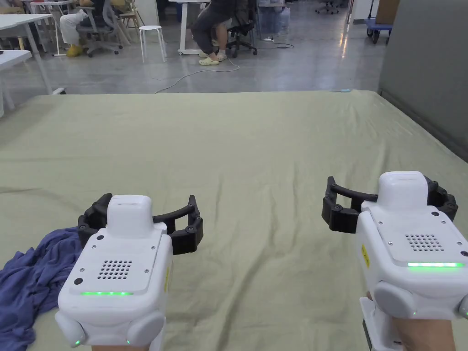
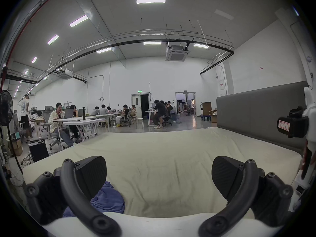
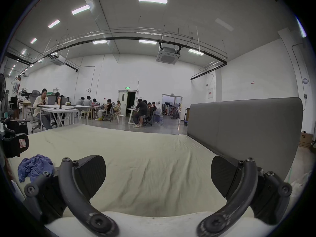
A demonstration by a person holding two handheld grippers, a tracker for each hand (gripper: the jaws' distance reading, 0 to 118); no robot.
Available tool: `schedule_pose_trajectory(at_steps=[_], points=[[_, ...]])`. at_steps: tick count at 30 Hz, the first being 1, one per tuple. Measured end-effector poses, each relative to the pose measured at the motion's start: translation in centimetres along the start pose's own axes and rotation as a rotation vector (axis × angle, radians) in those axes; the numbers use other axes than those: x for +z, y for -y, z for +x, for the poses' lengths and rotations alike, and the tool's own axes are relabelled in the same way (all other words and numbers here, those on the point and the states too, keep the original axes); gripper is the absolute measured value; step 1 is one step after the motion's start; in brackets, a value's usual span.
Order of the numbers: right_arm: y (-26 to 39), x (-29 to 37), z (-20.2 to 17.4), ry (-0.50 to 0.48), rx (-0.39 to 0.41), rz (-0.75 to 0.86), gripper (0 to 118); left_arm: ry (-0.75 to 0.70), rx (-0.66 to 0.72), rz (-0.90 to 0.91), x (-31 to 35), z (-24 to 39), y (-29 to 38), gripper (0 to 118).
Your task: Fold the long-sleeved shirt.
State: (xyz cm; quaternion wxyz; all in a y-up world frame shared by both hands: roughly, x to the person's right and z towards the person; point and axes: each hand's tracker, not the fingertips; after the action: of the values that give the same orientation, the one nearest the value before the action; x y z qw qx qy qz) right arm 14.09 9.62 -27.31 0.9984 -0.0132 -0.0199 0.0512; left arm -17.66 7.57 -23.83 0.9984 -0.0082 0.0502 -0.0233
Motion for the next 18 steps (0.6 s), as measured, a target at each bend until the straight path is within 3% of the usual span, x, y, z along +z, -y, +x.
schedule_pose_trajectory(at_steps=[15, 16, 17, 18], points=[[-0.04, -0.05, 0.11, 0.005, 0.006, -0.007, 118, 0.011, -0.026, -0.03, -0.26, 0.45, 0.13, 118], [-0.06, -0.01, 0.08, 0.007, 0.007, -0.026, 116, 0.016, -0.024, -0.039, -0.06, 0.5, 0.1, 109], [-0.13, 0.04, 0.1, 0.004, -0.004, -0.047, 103, 0.018, -0.02, -0.035, 0.28, 0.6, 0.09, 70], [-0.11, 0.09, 0.11, 0.011, -0.007, -0.042, 70, 0.008, -0.024, -0.015, 0.37, 0.73, 0.18, 7]])
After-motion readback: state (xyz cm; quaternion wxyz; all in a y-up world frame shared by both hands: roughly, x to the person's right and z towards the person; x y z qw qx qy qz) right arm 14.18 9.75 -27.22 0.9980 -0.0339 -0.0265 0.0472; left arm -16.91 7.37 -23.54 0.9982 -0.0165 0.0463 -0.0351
